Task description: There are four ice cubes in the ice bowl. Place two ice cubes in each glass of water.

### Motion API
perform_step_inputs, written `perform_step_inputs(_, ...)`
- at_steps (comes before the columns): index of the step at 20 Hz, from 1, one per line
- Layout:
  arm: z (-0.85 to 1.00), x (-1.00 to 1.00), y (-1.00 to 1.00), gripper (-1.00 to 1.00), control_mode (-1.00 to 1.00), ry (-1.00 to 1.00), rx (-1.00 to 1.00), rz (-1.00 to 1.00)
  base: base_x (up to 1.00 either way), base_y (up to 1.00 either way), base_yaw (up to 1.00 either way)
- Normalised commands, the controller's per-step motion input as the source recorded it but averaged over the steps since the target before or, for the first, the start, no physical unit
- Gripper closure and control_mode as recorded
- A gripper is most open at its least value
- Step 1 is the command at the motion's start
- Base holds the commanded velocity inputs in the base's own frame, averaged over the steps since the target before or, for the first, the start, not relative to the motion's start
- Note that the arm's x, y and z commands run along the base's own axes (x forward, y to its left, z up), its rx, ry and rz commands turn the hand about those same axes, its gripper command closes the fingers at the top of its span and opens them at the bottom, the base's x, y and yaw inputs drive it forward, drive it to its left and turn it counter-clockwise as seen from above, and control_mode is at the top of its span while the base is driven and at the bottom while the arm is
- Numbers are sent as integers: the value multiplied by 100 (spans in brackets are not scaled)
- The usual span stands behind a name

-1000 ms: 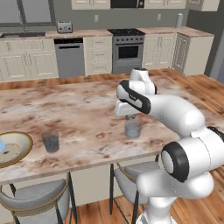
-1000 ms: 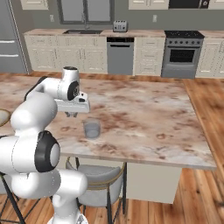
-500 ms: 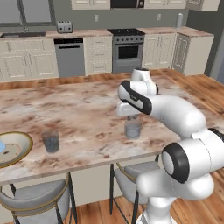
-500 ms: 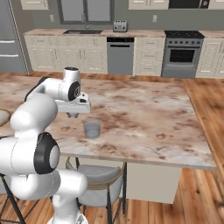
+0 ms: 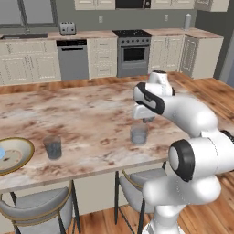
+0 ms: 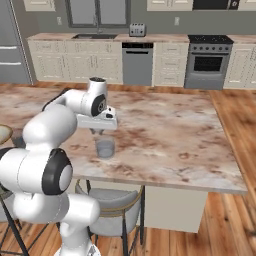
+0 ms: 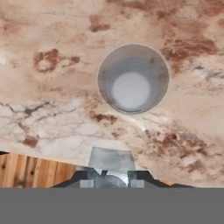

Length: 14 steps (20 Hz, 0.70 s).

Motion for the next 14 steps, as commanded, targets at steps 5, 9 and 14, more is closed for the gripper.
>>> perform_step_inputs(5, -5, 25, 2, 100, -100, 0, 0, 0, 0, 0, 0)
perform_step_inputs(9, -22, 6, 0, 100, -100, 0, -3, -4, 0, 0, 0)
perform_step_inputs(14, -11, 0, 0, 100, -100, -7, -9, -7, 0, 0, 0)
